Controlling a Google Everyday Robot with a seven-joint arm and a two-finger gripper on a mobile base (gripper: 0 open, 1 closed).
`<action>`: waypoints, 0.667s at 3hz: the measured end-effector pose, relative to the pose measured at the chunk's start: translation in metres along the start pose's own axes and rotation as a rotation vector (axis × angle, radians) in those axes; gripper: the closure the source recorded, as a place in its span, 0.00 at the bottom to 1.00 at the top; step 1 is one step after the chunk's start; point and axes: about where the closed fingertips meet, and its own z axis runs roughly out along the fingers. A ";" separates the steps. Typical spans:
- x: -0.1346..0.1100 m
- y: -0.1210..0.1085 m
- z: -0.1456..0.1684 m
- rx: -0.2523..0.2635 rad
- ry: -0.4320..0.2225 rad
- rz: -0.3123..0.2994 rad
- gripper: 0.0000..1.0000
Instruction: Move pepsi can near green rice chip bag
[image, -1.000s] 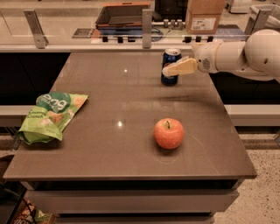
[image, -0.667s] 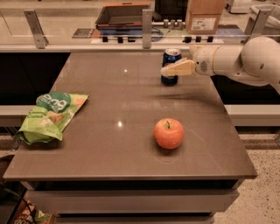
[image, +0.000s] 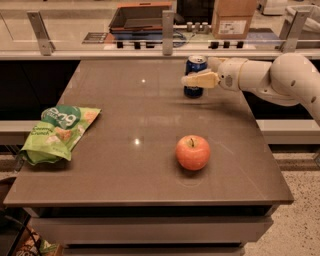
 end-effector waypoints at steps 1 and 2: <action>0.000 0.002 0.002 -0.004 0.001 0.000 0.40; 0.000 0.004 0.005 -0.009 0.001 0.000 0.65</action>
Offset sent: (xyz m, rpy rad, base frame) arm 0.0001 0.0024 -0.0003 -0.0001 0.0009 0.0037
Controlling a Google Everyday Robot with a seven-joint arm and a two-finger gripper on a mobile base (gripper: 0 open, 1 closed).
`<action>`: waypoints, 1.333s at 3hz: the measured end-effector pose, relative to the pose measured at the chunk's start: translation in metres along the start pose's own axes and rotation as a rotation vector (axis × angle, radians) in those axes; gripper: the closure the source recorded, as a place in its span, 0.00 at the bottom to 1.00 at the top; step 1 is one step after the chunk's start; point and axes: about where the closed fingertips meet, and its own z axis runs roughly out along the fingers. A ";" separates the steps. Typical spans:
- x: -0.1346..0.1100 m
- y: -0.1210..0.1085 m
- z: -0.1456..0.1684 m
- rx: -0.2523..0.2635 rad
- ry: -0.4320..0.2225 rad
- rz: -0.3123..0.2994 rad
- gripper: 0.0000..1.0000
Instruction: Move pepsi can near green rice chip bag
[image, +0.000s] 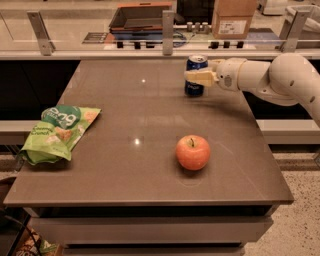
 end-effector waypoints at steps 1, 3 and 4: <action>0.000 0.002 0.002 -0.004 0.000 0.000 0.88; -0.003 0.009 0.007 -0.037 -0.002 0.000 1.00; -0.017 0.029 0.007 -0.100 -0.010 -0.020 1.00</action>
Offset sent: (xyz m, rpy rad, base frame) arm 0.0002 0.0023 -0.0005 0.0005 0.0007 0.0033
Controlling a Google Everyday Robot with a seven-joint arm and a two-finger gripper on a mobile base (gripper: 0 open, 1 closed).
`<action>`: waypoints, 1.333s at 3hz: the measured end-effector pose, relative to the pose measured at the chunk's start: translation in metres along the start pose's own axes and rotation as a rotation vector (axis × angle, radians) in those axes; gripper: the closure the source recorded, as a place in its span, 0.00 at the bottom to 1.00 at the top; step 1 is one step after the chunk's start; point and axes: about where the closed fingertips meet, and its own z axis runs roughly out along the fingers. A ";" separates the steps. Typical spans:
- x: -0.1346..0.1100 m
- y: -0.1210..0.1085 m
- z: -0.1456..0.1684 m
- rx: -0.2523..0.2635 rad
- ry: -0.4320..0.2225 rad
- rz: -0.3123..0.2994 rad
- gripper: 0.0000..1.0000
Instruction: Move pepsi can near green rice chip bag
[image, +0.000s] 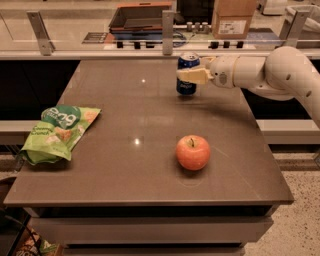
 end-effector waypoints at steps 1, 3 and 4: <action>-0.017 0.026 -0.001 -0.038 -0.010 -0.033 1.00; -0.045 0.102 0.007 -0.080 0.009 -0.075 1.00; -0.050 0.141 0.015 -0.099 0.018 -0.066 1.00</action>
Offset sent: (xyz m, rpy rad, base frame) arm -0.0790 0.0713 0.0459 -0.0504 -0.0635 0.1176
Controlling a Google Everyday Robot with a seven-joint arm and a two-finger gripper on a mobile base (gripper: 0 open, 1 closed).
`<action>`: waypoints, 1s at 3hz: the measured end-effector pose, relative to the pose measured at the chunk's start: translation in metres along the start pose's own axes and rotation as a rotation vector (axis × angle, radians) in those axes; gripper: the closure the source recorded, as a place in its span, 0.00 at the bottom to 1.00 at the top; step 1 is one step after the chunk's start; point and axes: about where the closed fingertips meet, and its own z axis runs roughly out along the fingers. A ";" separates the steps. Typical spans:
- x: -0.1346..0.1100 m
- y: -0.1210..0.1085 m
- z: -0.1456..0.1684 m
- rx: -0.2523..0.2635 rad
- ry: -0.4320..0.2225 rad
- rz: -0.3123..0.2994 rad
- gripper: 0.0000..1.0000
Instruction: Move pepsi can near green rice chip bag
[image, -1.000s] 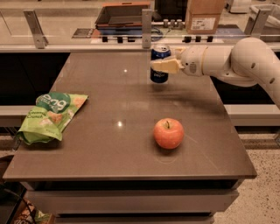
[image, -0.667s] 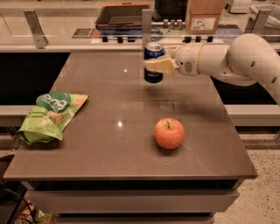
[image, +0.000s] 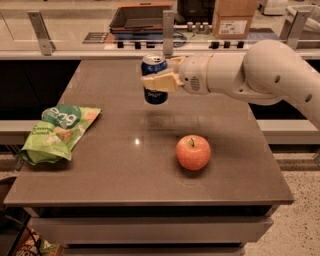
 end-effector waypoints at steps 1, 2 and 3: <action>-0.004 0.039 0.019 -0.059 -0.004 0.034 1.00; -0.004 0.071 0.035 -0.104 -0.014 0.057 1.00; -0.003 0.105 0.051 -0.126 -0.016 0.063 1.00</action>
Offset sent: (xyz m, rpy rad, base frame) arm -0.0680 0.0968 -0.0178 0.0762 0.0997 0.1295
